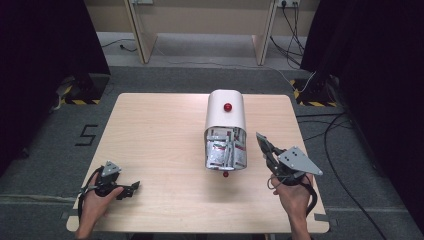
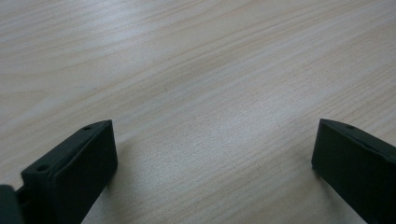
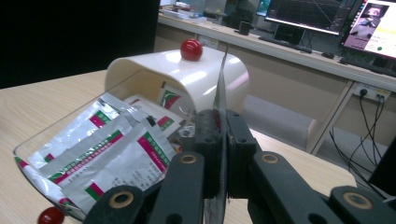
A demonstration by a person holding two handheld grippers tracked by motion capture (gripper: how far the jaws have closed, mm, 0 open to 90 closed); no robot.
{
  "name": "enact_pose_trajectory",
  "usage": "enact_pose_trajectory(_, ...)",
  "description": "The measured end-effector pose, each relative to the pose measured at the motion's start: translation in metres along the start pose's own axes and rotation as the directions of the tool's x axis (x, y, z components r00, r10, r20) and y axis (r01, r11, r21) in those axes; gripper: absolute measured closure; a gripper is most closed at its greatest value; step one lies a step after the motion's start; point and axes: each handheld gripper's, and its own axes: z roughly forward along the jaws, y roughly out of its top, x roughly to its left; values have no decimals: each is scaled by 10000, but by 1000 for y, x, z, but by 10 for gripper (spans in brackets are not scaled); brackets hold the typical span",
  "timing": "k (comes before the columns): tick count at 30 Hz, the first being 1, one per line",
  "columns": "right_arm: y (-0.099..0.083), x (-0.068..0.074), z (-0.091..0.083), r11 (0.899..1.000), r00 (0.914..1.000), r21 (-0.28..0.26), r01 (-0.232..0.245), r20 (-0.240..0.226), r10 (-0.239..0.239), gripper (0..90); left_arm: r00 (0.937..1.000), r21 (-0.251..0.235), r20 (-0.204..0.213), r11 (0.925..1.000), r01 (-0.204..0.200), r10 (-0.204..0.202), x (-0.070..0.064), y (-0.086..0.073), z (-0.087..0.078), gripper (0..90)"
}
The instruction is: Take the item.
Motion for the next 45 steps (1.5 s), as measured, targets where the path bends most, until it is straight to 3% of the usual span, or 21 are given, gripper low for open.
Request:
enact_pose_trajectory(26, -23, -27, 5, 9982, 9959, 426, -422, 818, 386, 864, 10000, 1, 9, 10000, -9, 9, 0, 0, 0, 0)
enact_pose_trajectory(45, -46, -38, 18, 9917, 9939, 1116, -639, 968, 532, 863, 10000, 2, 27, 10000, -20, 20, 0, 0, 0, 0)
